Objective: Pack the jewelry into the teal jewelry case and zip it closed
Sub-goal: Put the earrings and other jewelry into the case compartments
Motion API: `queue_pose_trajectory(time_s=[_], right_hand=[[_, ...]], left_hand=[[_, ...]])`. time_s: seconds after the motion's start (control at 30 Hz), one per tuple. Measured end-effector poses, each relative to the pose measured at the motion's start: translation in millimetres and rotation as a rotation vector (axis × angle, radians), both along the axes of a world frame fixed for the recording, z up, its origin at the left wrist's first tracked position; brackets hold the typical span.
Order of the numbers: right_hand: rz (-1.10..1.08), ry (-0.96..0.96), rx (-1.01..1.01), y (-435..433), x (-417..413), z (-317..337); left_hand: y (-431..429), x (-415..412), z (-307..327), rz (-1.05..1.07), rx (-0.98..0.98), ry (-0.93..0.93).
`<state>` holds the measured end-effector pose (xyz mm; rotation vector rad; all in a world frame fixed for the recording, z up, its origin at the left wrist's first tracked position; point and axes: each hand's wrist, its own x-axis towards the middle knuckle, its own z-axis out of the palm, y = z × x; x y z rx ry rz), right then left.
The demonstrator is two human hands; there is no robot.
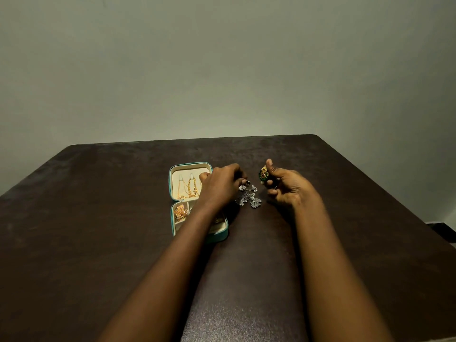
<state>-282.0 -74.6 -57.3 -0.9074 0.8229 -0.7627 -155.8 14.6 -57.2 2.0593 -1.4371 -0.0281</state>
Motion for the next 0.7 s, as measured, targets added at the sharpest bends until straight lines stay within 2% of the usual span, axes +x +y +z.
queue_pose_trajectory(time_s=[0.17, 0.23, 0.47, 0.6, 0.7], right_hand=[[0.032, -0.033, 0.021, -2.4, 0.8, -2.4], [0.053, -0.053, 0.018, -1.9, 2.6, -2.2], [0.112, -0.162, 0.001, 10.5, 10.4, 5.9], [0.130, -0.230, 0.036, 10.2, 12.8, 7.0], [0.118, -0.245, 0.050, 7.4, 13.7, 6.5]], left_hand=[[-1.5, 4.5, 5.5, -0.106, -0.217, 0.554], [0.5, 5.8, 8.9, -0.159, -0.275, 0.721], [5.2, 5.7, 11.0, -0.224, -0.257, 0.923], [7.3, 8.5, 12.2, -0.245, -0.317, 1.149], [10.1, 7.8, 15.7, -0.291, -0.343, 1.250]])
